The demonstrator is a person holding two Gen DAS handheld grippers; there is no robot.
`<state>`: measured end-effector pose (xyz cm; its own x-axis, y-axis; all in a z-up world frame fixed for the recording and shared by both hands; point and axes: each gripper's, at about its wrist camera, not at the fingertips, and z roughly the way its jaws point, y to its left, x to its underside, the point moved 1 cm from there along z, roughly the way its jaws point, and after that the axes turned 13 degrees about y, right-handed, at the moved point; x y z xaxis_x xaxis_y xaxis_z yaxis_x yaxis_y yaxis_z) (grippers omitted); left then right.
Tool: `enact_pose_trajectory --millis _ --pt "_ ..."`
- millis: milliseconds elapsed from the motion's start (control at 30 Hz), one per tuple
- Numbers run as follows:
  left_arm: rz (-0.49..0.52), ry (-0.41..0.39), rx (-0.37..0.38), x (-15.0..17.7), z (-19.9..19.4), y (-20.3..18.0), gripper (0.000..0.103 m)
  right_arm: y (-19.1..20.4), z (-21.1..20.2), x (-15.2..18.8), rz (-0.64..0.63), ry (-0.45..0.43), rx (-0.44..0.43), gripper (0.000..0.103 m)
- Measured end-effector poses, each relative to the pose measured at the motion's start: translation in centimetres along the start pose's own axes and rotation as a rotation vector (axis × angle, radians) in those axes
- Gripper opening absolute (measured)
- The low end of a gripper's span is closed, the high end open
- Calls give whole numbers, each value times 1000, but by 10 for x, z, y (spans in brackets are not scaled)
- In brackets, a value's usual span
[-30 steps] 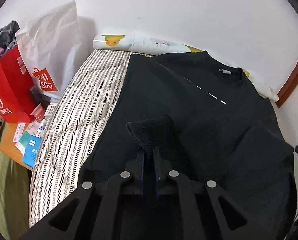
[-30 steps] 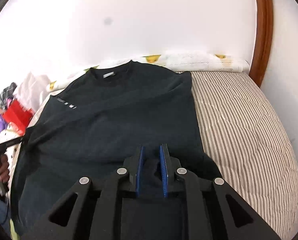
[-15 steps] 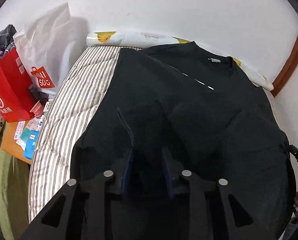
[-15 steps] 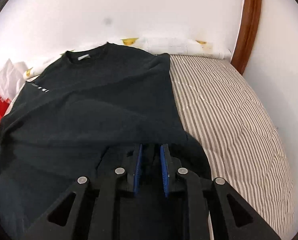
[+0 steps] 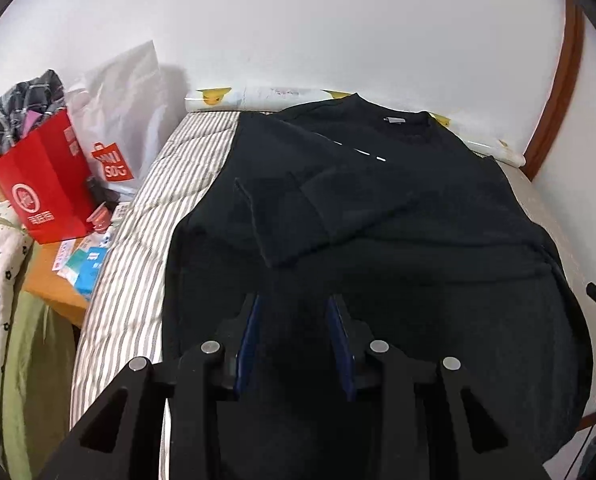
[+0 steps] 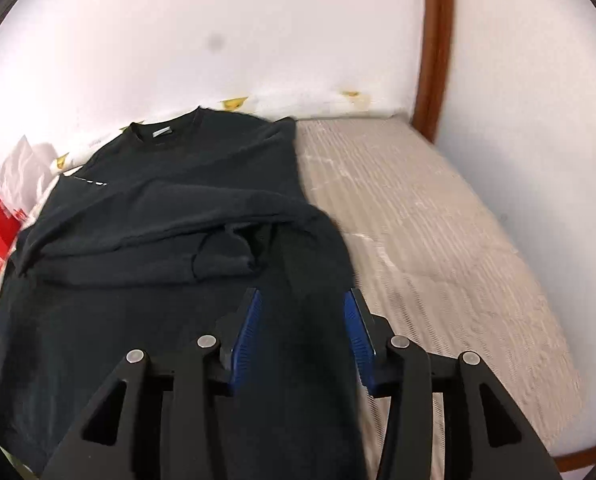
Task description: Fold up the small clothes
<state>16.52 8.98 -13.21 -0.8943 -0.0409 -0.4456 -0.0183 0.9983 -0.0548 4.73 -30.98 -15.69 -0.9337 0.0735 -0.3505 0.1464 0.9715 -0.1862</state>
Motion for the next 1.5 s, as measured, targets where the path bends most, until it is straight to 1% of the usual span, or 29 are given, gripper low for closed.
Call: enact_pose_trajectory --millis 67,167,267,300,333,367,400,467,567,667,767,833,900,1033,1100,1167,1200,1233,1267,1333,1500 --pt "-8 2 1 13 -5 0 32 -2 -8 12 -15 -6 23 43" --pt "-20 13 13 29 -9 2 32 -5 -13 28 -33 26 8 43" --pt "-26 33 10 48 -10 5 42 -10 -15 48 -52 42 7 43" --pt "-31 30 9 54 -11 7 48 -12 -15 54 -53 50 5 43" --pt "-37 25 7 61 -13 10 59 -15 -15 61 -52 65 2 44" --pt "-40 21 7 67 -14 12 61 -16 -14 66 -48 75 -4 45" --pt "-46 15 11 75 -16 17 62 -18 -14 70 -44 84 -12 47" --pt "-57 21 25 89 -17 23 62 -23 -12 80 -34 102 -34 55" --pt "-72 41 40 105 -15 31 62 -29 -12 90 -29 113 -64 56" --pt "-90 56 37 117 -12 37 61 -30 -11 100 -35 125 -90 57" --pt "-106 71 50 126 -7 42 58 -27 -7 109 -44 131 -81 57" --pt "-107 70 59 129 -6 43 51 -27 -2 116 -43 141 -87 57" --pt "-100 62 63 130 -5 42 49 -26 4 117 -36 150 -92 57" --pt "-74 55 38 131 -2 37 40 -22 7 120 -30 131 -108 56" --pt "-71 49 28 130 -1 36 37 -17 8 118 -41 120 -108 48" --pt "-79 44 17 128 0 35 27 -9 9 115 -65 113 -106 32" --pt "-87 45 12 127 0 36 17 -4 9 114 -78 108 -102 27" --pt "-98 52 26 125 1 37 9 1 9 113 -96 103 -94 16" --pt "-110 61 46 124 1 40 9 3 9 112 -104 101 -89 8" --pt "-119 72 66 123 -1 44 7 4 7 109 -112 97 -89 7" --pt "-94 31 94 126 -30 45 7 -15 -18 109 -81 52 -154 6"
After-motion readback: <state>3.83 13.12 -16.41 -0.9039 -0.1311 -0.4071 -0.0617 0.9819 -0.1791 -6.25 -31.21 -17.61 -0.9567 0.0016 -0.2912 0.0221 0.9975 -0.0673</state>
